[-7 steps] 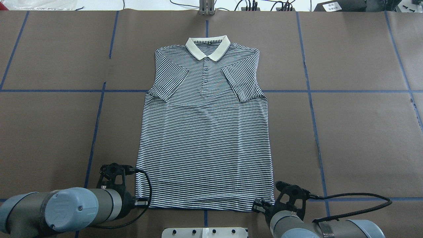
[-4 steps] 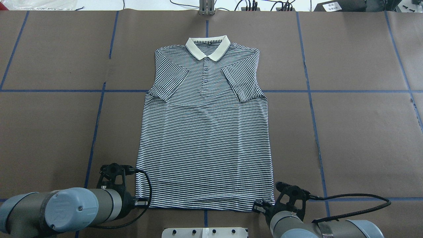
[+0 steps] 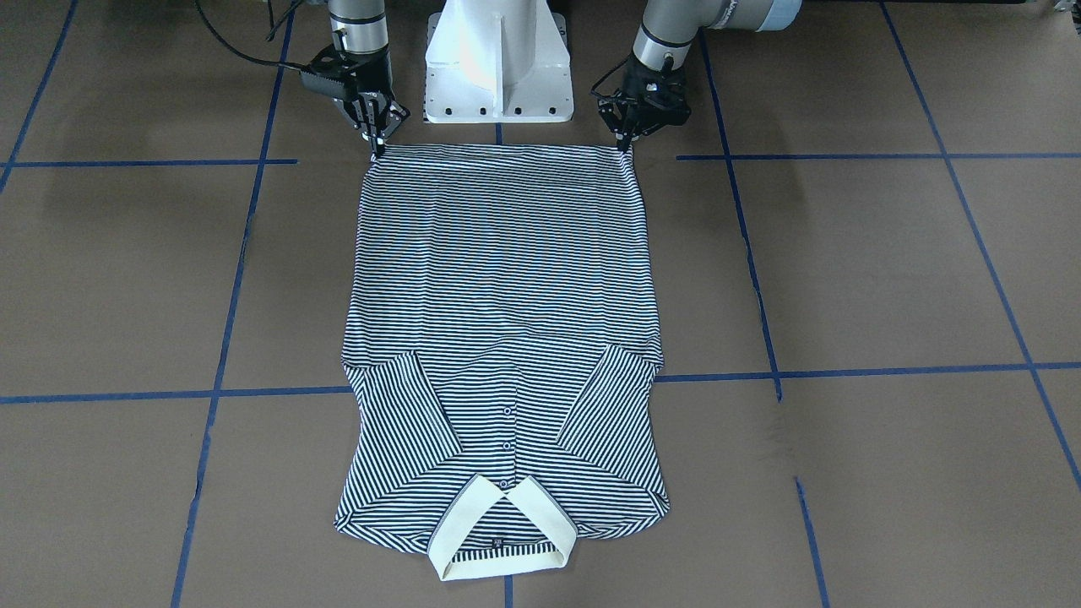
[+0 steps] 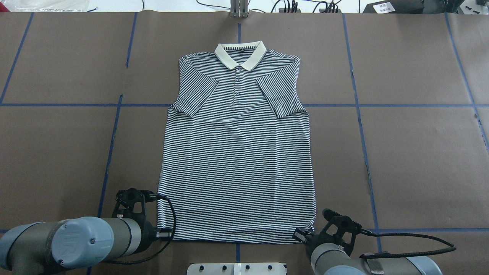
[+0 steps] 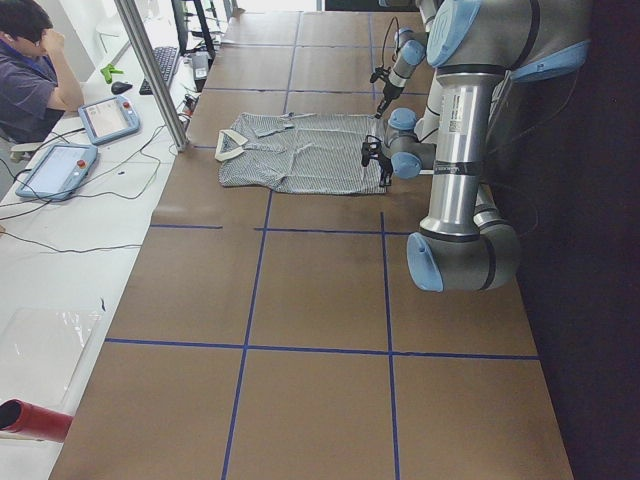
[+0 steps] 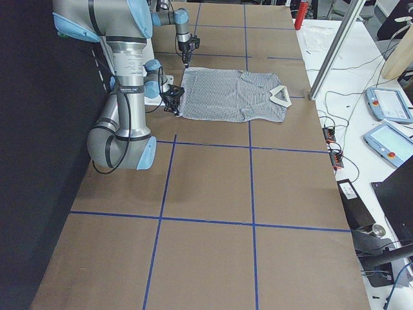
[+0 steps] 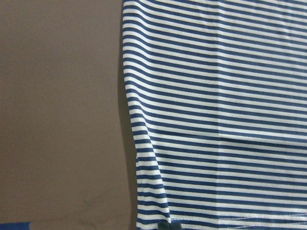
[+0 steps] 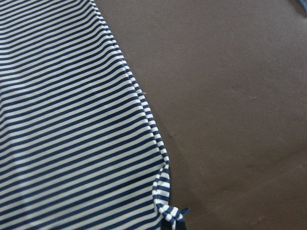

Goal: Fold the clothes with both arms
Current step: 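Lift the hem with both grippers and fold it toward the collar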

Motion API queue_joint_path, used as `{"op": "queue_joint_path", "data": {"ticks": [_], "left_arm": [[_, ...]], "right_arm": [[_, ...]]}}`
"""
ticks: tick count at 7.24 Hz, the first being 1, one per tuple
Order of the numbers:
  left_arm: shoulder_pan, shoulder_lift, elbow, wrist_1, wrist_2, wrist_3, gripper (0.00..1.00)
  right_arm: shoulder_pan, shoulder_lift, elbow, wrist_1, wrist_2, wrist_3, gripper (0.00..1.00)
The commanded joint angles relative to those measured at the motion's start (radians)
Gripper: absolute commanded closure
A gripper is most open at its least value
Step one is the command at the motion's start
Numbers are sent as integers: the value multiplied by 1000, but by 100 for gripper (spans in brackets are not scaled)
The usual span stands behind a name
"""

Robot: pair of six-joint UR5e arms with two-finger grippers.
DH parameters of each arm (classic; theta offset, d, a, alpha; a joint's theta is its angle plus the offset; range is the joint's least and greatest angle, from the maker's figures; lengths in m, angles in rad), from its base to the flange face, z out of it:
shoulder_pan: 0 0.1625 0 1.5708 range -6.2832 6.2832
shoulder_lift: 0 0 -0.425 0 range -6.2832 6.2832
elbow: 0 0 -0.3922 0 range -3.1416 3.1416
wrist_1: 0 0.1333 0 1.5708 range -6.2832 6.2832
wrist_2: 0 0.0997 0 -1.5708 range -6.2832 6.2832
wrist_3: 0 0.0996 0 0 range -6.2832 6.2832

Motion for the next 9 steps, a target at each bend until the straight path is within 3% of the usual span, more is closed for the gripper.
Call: {"op": "queue_joint_path", "data": {"ticks": [1, 2, 3, 4, 5, 6, 7, 9], "left_arm": [[0, -19, -5, 3, -3, 0, 100], [-2, -30, -105, 93, -7, 3, 100], [-3, -89, -275, 333, -58, 5, 100], [-29, -184, -383, 518, -101, 5, 100], [-81, -273, -443, 649, -151, 5, 100], [-130, -318, -459, 684, -188, 6, 100], [-152, -315, -462, 686, -193, 30, 100], [-256, -318, -413, 683, -193, 205, 100]], "right_arm": [[17, 0, 42, -3, 4, -2, 100], [38, -25, 132, -15, 11, -10, 100], [46, -44, 239, -82, 24, -25, 100], [45, -53, 394, -195, 62, -25, 100], [61, -44, 555, -355, 125, -25, 100], [122, -29, 638, -438, 209, -27, 100], [173, -6, 634, -455, 275, -30, 100], [263, 73, 589, -467, 282, -152, 100]]}}
